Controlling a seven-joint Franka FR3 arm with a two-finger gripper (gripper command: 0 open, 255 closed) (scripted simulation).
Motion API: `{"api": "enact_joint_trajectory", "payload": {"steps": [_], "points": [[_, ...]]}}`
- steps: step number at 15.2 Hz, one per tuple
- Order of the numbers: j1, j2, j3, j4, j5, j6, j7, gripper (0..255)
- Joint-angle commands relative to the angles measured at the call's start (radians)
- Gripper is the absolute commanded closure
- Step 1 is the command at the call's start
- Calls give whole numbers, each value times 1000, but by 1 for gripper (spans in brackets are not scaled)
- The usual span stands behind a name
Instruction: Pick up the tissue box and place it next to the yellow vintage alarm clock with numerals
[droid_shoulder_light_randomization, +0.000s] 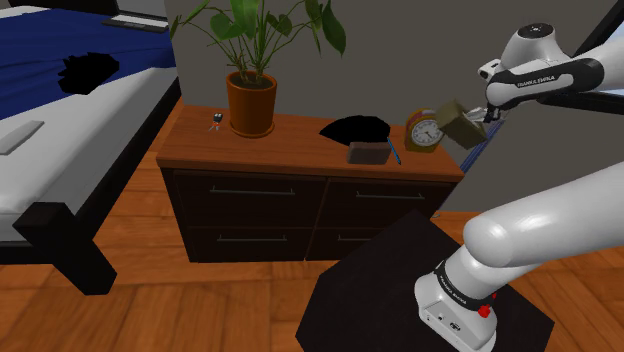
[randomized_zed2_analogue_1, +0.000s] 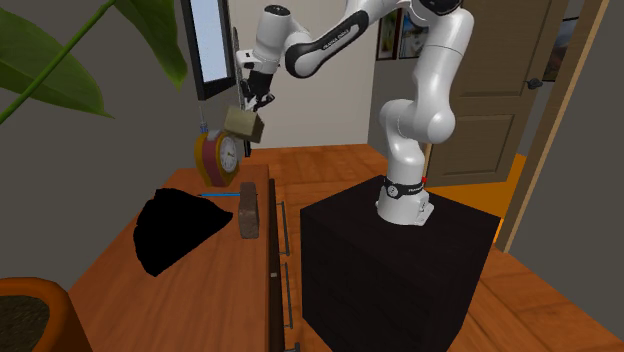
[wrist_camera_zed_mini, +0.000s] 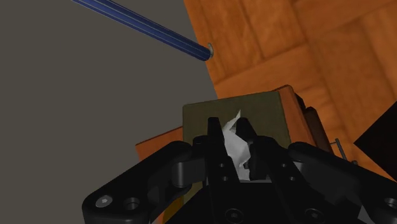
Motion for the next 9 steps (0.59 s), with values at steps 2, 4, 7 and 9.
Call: {"api": "enact_joint_trajectory", "payload": {"steps": [2,4,7,9], "points": [[-5,26,-10,-22,-17,44,22,255],[-9,42,-16,-36,-29,71,38,255],[-15,69,-24,-54,-49,113,63,255],[-19,88,-29,-65,-63,142,81,255]]}}
